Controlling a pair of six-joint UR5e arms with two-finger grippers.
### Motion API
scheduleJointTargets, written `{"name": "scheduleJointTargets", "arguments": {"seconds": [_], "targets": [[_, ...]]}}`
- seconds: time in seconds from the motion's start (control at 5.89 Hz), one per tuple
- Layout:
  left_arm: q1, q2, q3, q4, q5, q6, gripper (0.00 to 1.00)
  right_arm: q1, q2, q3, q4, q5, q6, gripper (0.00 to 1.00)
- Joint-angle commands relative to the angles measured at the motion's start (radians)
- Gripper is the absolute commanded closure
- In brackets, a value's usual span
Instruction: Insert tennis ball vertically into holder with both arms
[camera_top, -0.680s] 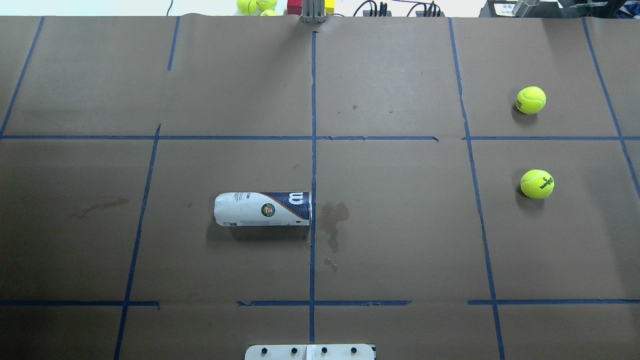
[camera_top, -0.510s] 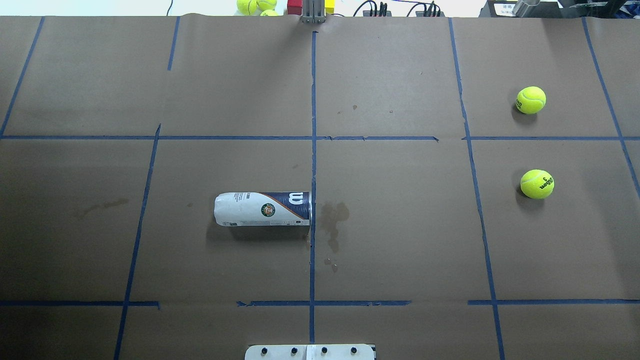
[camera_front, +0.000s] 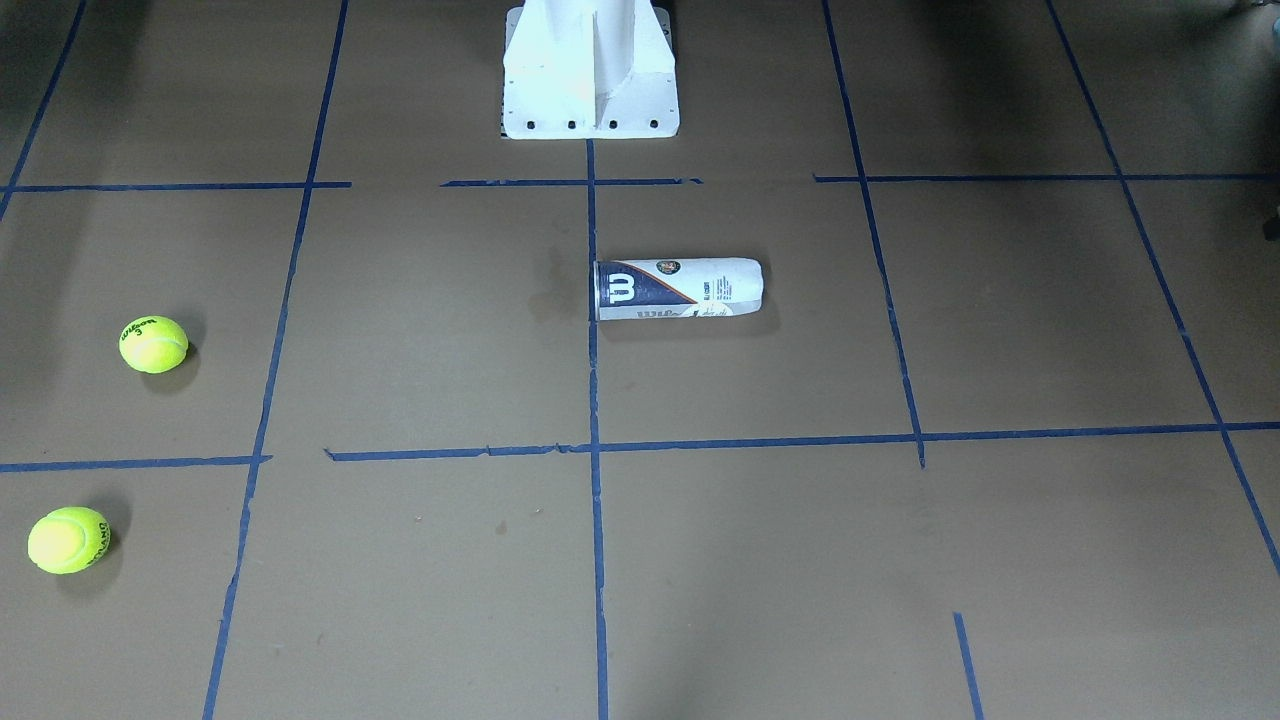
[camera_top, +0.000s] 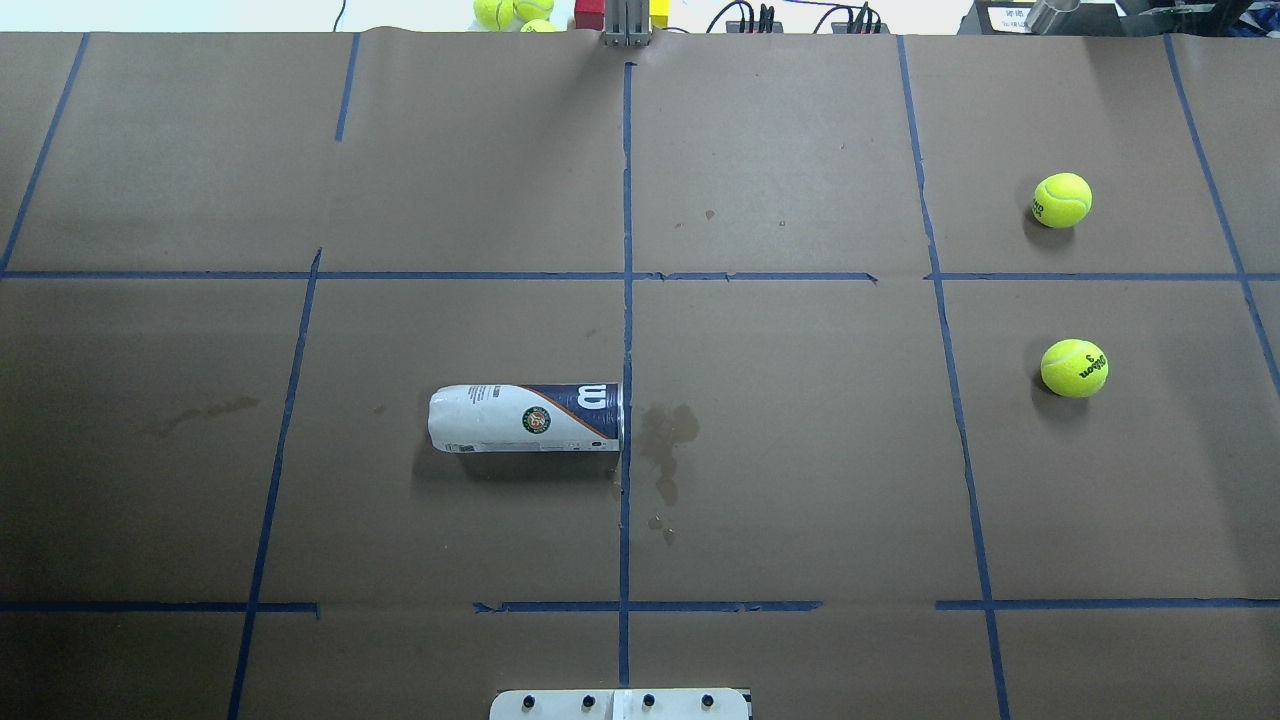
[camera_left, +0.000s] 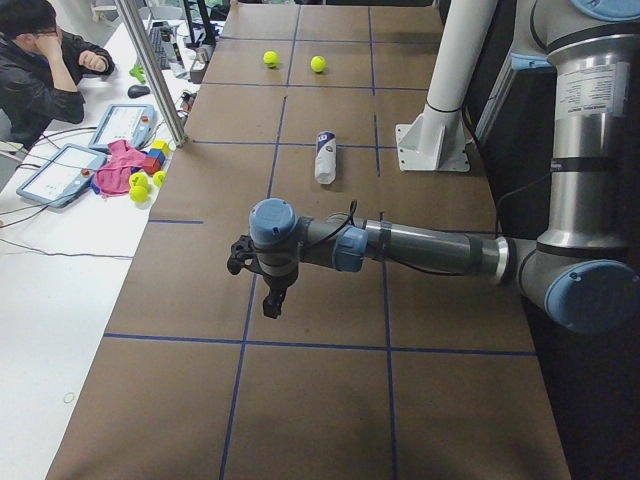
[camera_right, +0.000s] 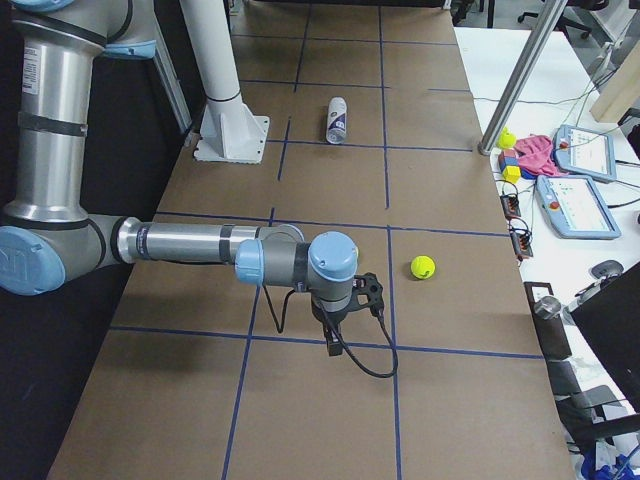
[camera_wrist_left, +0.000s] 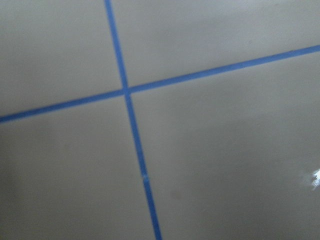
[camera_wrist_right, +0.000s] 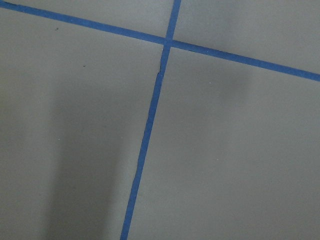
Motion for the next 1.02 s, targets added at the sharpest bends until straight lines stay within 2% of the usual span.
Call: {"name": "scheduleJointTargets", "arguments": {"seconds": [0.0, 0.17, 0.34, 0.51, 0.68, 0.85], "targets": [[0.010, -0.090, 0.009, -0.130, -0.008, -0.004, 0.00, -0.002, 0.067, 0.016, 0.000, -0.002, 0.004, 0.00], [0.011, -0.158, 0.009, -0.151, -0.010, -0.037, 0.00, -0.002, 0.064, 0.010, 0.060, -0.002, 0.016, 0.00], [0.014, -0.176, -0.008, -0.168, -0.013, -0.039, 0.00, -0.002, 0.058, 0.010, 0.095, -0.004, 0.013, 0.00], [0.067, -0.188, -0.005, -0.273, -0.011, -0.075, 0.00, -0.002, 0.057, 0.008, 0.109, -0.004, 0.016, 0.00], [0.243, -0.244, 0.006, -0.406, 0.000, -0.080, 0.00, 0.000, 0.054, 0.010, 0.111, -0.004, 0.014, 0.00], [0.310, -0.328, -0.002, -0.437, 0.032, -0.088, 0.00, 0.000, 0.052, 0.008, 0.111, -0.005, 0.014, 0.00]]}}
